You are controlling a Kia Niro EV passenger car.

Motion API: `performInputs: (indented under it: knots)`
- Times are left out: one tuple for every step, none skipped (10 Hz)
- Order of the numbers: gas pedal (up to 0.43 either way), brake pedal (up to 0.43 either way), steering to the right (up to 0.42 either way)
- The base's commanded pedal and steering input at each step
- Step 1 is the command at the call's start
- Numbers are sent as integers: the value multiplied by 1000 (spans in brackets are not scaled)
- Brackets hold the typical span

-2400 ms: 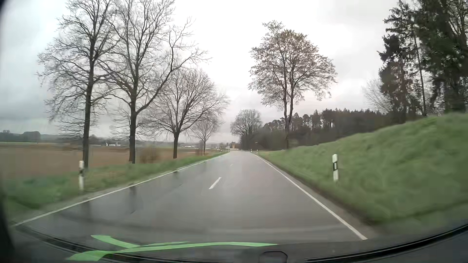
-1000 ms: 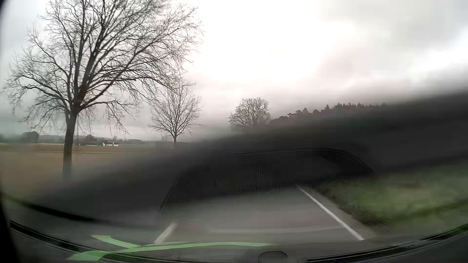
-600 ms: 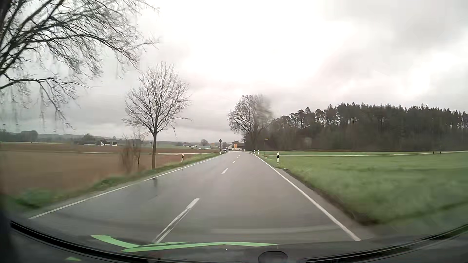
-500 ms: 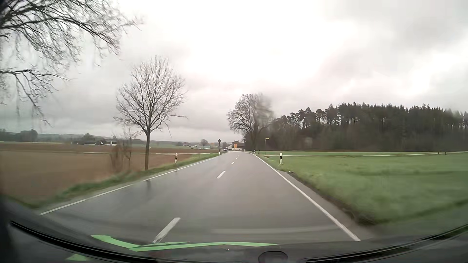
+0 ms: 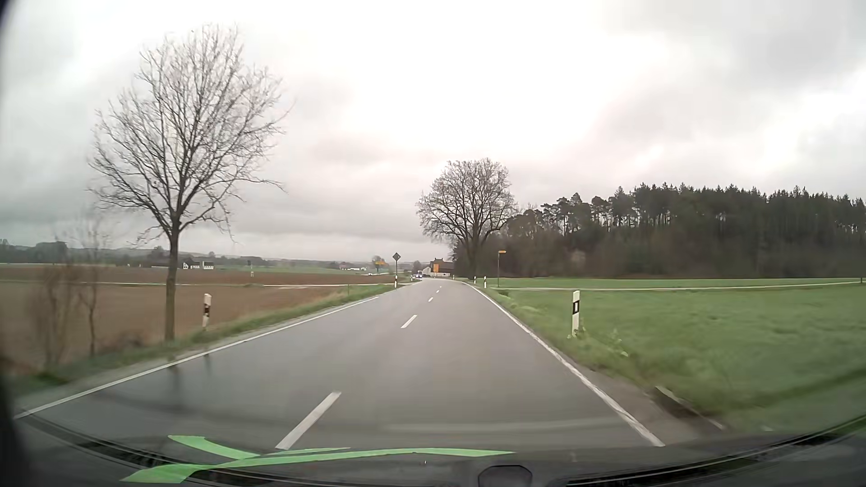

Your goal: Follow the waypoints while adhering to traffic rules and regulations

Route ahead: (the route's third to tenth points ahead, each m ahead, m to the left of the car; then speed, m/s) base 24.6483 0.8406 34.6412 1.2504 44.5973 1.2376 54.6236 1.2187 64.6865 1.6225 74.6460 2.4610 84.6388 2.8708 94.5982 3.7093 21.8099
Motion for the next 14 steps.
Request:
performInputs:
  knots:
    - [0,0,-1]
    - [0,0,-1]
    - [0,0,-1]
    - [0,0,-1]
    - [0,0,-1]
    - [0,0,-2]
    - [0,0,-4]
    - [0,0,-5]
    - [0,0,-5]
    - [0,0,-5]
    - [0,0,-5]
    - [0,0,-5]
    - [20,0,-5]
    - [59,0,-5]
